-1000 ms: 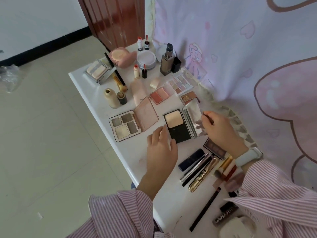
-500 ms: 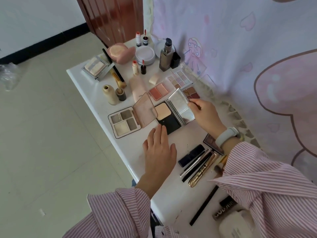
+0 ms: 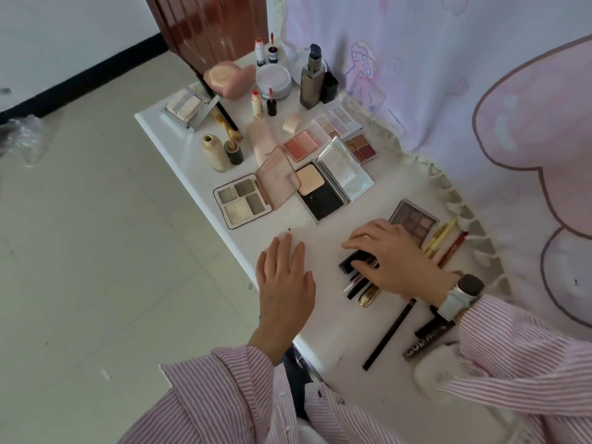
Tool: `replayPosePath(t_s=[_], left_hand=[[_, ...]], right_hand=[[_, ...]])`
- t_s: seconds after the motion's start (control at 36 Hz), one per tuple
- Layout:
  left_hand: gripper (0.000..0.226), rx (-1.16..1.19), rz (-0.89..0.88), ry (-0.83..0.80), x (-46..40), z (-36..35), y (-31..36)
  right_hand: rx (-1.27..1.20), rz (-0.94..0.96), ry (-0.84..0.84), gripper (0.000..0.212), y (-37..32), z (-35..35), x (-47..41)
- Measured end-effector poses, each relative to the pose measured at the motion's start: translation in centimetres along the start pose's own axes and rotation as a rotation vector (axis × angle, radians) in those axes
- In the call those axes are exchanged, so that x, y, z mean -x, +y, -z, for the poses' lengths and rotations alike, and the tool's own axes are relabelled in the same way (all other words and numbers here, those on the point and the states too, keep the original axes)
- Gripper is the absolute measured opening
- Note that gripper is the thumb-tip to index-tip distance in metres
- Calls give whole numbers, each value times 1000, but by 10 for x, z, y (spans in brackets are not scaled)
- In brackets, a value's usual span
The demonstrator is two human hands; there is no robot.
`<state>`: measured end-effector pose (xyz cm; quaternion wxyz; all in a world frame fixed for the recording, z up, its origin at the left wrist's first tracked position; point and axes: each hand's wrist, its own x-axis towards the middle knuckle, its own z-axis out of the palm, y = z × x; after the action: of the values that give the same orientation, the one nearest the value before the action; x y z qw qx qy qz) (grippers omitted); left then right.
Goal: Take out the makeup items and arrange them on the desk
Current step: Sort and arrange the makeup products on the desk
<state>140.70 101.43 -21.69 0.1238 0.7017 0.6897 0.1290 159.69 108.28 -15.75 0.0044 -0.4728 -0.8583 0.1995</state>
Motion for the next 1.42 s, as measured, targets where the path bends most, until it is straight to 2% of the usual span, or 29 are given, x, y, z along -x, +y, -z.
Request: replayPosePath(t_s=[0.08, 0.19, 0.33, 0.44, 0.53, 0.64, 0.72, 0.86, 0.92, 0.97, 1.08, 1.19, 1.25, 1.33, 1.42], left_hand=[[47, 31, -18, -39, 6, 1, -5], [49, 42, -22, -65, 5, 4, -7], [49, 24, -32, -78, 4, 4, -9], [51, 18, -13, -98, 5, 3, -8], [52, 45, 9, -123, 4, 4, -6], [61, 130, 39, -115, 3, 7, -3], [65, 302, 110, -64, 0, 13, 5], [46, 692, 163, -67, -5, 34, 25], [32, 765, 162, -77, -7, 40, 29], [23, 737, 141, -97, -11, 42, 30], [24, 622, 42, -154, -11, 45, 29], [20, 579, 6, -228, -15, 51, 24], [17, 606, 64, -257, -14, 52, 13], [11, 673, 225, -214, -7, 53, -6], [3, 749, 331, -78, -9, 54, -12]], right_hand=[[-3, -45, -163, 39, -2, -2, -6], [62, -54, -227, 38, -6, -3, -16], [189, -2, -220, 33, -5, -5, -17], [223, 46, -151, 29, -3, -11, -17], [75, -56, -118, 25, -7, -10, -19], [-301, -156, 113, 30, -23, -2, -18], [-685, -247, 241, 38, -37, 5, -16], [-1134, -425, 333, 20, -54, 11, -18], [-1129, -457, 356, 17, -58, 9, -15], [-1090, -471, 356, 18, -60, 6, -11], [-1037, -467, 316, 22, -58, 7, -6], [-1050, -444, 270, 14, -52, 13, -3], [-1157, -502, 372, 13, -39, 23, -4], [-1268, -609, 554, 9, -16, 41, -7], [-1302, -602, 513, 10, -15, 40, -11]])
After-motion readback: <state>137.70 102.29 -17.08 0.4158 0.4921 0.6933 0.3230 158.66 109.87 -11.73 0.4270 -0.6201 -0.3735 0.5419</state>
